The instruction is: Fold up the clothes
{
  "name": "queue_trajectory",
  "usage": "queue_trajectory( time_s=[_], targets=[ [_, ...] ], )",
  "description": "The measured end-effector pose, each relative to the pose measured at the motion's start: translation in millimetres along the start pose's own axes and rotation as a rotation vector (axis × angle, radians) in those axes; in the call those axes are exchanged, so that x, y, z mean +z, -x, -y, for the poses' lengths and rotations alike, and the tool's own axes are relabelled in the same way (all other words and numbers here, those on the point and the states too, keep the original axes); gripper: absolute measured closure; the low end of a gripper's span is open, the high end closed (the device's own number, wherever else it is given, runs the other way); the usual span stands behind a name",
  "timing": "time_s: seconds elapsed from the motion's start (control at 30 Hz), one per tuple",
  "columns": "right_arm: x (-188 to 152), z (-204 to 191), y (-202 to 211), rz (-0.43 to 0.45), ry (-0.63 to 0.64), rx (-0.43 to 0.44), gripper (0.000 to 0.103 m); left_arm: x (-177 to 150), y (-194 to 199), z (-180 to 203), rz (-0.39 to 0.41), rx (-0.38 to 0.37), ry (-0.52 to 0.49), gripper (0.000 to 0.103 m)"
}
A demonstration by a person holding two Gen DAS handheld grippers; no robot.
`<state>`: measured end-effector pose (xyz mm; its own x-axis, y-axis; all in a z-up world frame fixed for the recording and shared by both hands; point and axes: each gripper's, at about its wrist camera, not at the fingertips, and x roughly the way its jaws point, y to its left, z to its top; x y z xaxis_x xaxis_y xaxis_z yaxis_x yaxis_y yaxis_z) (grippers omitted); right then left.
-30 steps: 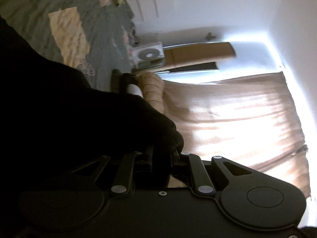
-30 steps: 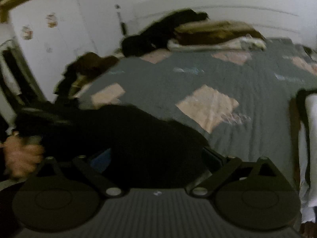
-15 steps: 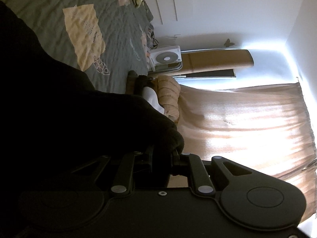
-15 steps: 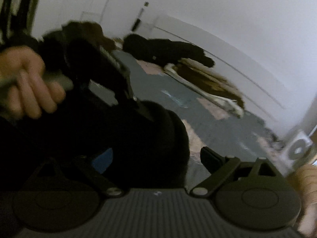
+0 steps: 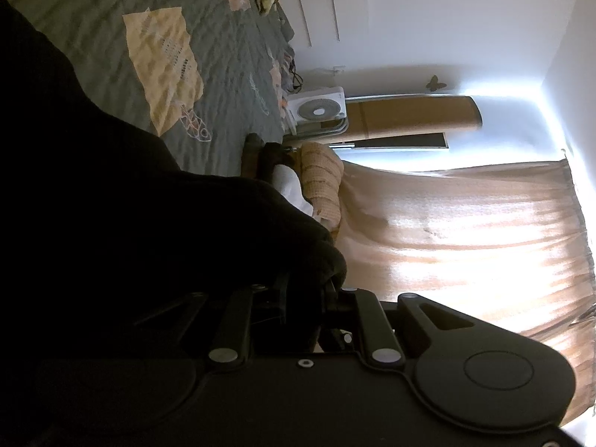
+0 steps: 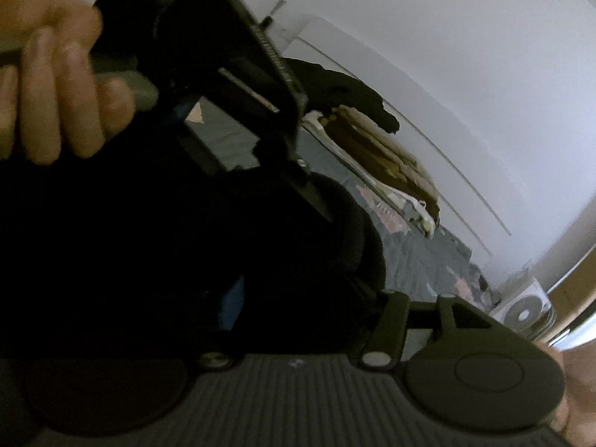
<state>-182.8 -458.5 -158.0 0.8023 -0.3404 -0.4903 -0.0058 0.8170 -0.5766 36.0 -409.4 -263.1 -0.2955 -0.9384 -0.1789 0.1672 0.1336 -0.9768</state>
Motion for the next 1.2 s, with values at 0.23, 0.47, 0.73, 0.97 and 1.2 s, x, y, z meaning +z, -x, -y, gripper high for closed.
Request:
queue_trajectory(
  time_s=[0.23,0.47,0.73,0.97,1.2],
  targets=[
    [-3.3,1.4,-6.2,0.023,0.013,-0.053,0.08,2.1,4.0,2.5,0.011,0.03,-0.003,0.087],
    [-0.9,64.8,0.3,0.014,-0.384,0.128,0.086,8.6,26.0,21.2,0.01,0.033,-0.109,0.023],
    [-59.8,145.1,9.3,0.002,-1.065,0.481,0.086,-2.4,53.9,82.0,-0.002,0.223,-0.517,0.015],
    [-74.7,170.9,-2.0,0.027,-1.255,0.59,0.103,-75.1,16.9,123.4,-0.031,0.476,-0.989,0.02],
    [-44.6,143.5,3.0,-0.067,-0.852,0.416,0.096,-102.6,5.4,116.2,-0.058,0.546,-1.099,0.025]
  ],
)
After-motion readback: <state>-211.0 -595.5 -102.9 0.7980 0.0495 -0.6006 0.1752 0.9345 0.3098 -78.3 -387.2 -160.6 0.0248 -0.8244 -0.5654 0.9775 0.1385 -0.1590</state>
